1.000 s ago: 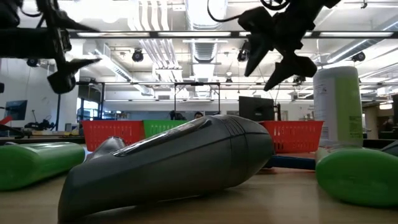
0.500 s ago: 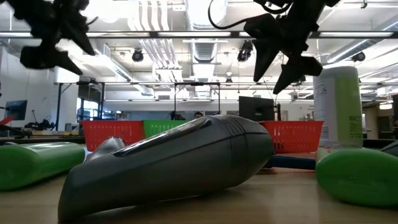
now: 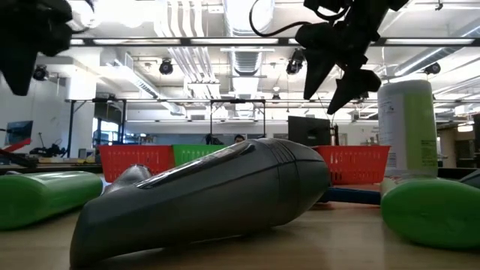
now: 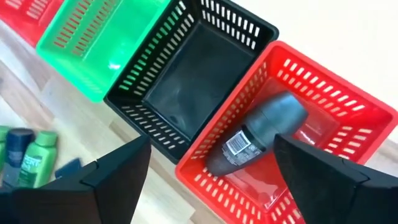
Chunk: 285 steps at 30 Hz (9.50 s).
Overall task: Pick & Place Travel size toiletries
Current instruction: Put the top left blue razor into the left red bin, then put the left blue razor into the left red bin, then put the black deodorant into the right red bin
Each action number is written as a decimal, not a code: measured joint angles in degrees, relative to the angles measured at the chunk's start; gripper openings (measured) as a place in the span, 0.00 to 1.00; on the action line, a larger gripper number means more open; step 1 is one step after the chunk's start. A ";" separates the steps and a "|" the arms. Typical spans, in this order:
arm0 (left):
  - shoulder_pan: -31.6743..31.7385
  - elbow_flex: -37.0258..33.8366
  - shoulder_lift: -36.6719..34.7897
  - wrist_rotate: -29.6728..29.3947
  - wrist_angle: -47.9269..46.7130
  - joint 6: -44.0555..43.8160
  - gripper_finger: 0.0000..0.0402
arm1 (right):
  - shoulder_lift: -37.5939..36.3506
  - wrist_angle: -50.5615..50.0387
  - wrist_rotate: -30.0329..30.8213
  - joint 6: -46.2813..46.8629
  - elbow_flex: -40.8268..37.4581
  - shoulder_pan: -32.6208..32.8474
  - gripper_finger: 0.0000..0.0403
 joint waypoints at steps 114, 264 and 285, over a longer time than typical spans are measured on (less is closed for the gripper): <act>44.30 -12.64 5.69 -4.06 37.36 40.51 0.22 | -4.87 0.46 7.50 -0.15 -0.72 -1.55 0.70; 46.78 -8.18 10.97 0.90 34.39 43.56 0.11 | -4.90 0.52 10.43 0.22 -0.83 -3.91 0.85; 42.44 -1.68 5.16 3.35 32.30 42.85 0.54 | -4.90 0.50 10.43 1.32 -0.83 -3.91 0.89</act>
